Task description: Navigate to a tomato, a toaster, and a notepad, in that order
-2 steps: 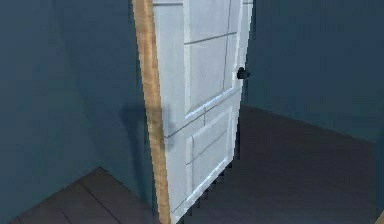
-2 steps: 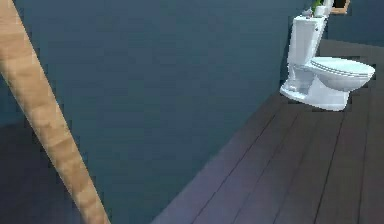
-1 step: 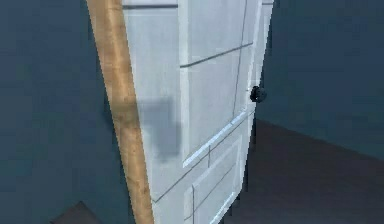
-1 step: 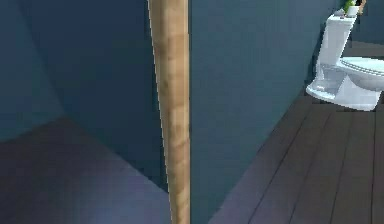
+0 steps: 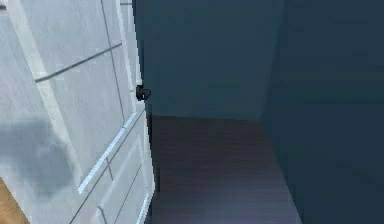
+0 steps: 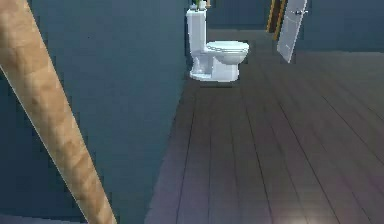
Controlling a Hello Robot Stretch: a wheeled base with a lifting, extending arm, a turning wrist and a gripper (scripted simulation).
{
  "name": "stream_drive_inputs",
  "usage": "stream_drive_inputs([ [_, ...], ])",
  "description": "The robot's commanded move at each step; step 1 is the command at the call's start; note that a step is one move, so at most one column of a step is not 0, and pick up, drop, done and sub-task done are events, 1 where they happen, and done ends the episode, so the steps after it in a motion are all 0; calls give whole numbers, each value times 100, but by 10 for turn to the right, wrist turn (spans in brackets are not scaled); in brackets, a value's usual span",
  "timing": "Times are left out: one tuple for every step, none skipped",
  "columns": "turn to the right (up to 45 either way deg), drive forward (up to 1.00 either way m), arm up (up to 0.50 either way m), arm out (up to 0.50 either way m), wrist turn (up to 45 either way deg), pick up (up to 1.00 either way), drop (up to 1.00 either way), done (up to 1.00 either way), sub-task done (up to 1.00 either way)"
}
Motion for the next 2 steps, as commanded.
stream_drive_inputs([
  [0,45,0,0,0,0,0,0,0],
  [30,0,0,0,0,0,0,0,0],
])
